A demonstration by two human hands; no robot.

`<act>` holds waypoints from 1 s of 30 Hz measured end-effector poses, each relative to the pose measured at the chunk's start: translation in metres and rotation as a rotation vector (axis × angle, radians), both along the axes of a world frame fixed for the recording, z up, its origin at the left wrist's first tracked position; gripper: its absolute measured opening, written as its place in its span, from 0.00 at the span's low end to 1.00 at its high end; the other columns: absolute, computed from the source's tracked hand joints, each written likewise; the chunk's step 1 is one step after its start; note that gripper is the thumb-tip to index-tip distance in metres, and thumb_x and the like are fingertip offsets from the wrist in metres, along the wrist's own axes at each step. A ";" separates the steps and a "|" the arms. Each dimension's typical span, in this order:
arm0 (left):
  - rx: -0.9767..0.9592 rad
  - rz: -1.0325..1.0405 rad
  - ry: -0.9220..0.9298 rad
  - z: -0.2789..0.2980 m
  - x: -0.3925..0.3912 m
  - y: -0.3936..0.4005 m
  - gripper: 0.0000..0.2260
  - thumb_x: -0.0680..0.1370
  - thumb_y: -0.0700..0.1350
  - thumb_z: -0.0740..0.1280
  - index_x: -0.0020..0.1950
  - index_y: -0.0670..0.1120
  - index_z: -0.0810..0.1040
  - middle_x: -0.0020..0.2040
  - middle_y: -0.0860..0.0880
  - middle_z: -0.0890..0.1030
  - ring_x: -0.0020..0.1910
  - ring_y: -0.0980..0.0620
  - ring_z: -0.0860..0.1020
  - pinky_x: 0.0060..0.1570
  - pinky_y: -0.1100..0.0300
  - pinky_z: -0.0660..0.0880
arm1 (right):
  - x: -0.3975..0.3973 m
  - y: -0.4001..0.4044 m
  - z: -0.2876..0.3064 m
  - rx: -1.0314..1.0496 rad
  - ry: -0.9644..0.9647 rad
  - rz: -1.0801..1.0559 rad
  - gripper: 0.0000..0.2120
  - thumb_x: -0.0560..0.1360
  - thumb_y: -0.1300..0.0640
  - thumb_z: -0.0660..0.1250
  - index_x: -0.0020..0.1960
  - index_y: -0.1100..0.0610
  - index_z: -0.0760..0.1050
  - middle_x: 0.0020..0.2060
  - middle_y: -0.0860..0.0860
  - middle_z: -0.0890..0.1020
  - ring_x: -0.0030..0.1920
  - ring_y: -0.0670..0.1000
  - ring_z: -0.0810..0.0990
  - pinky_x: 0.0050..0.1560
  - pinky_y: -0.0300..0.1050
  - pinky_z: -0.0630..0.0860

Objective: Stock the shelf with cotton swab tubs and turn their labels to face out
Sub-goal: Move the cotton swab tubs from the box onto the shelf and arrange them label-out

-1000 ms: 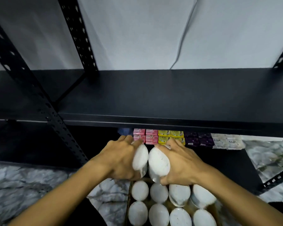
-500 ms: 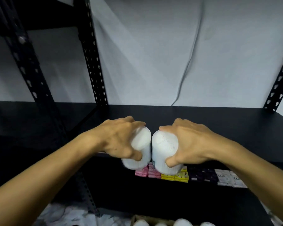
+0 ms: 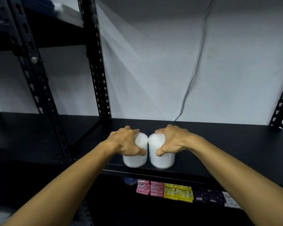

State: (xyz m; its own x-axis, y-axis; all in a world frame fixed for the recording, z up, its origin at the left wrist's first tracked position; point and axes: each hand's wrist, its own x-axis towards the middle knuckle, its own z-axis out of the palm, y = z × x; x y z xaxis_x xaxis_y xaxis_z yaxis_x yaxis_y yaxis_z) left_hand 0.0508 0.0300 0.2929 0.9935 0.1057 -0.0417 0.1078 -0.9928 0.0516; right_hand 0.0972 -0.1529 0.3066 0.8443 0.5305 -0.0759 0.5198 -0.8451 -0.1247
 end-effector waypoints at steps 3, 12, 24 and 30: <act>-0.003 0.012 0.008 0.001 0.005 0.003 0.46 0.64 0.69 0.67 0.79 0.54 0.57 0.71 0.49 0.67 0.68 0.45 0.70 0.61 0.49 0.70 | 0.008 0.004 0.000 0.016 0.027 -0.031 0.43 0.61 0.40 0.70 0.74 0.44 0.59 0.66 0.52 0.68 0.66 0.56 0.68 0.56 0.50 0.71; -0.028 0.038 0.002 0.000 0.012 0.007 0.46 0.65 0.68 0.68 0.78 0.55 0.57 0.71 0.49 0.66 0.68 0.45 0.69 0.62 0.49 0.68 | 0.010 0.011 -0.002 0.043 0.034 -0.097 0.41 0.62 0.40 0.70 0.73 0.44 0.61 0.66 0.53 0.68 0.67 0.56 0.66 0.60 0.50 0.71; -0.077 0.069 -0.289 -0.027 -0.028 0.014 0.49 0.67 0.70 0.70 0.79 0.55 0.49 0.79 0.49 0.52 0.75 0.48 0.60 0.61 0.46 0.71 | -0.009 -0.019 -0.037 0.323 -0.068 -0.087 0.49 0.65 0.38 0.72 0.76 0.43 0.48 0.76 0.50 0.46 0.75 0.54 0.52 0.68 0.56 0.66; -0.195 0.181 -0.506 -0.064 -0.045 -0.003 0.34 0.73 0.63 0.68 0.76 0.56 0.61 0.77 0.46 0.56 0.72 0.45 0.65 0.59 0.47 0.74 | -0.031 -0.017 -0.081 0.499 -0.227 -0.160 0.40 0.69 0.42 0.71 0.75 0.45 0.55 0.73 0.52 0.52 0.72 0.53 0.59 0.62 0.54 0.73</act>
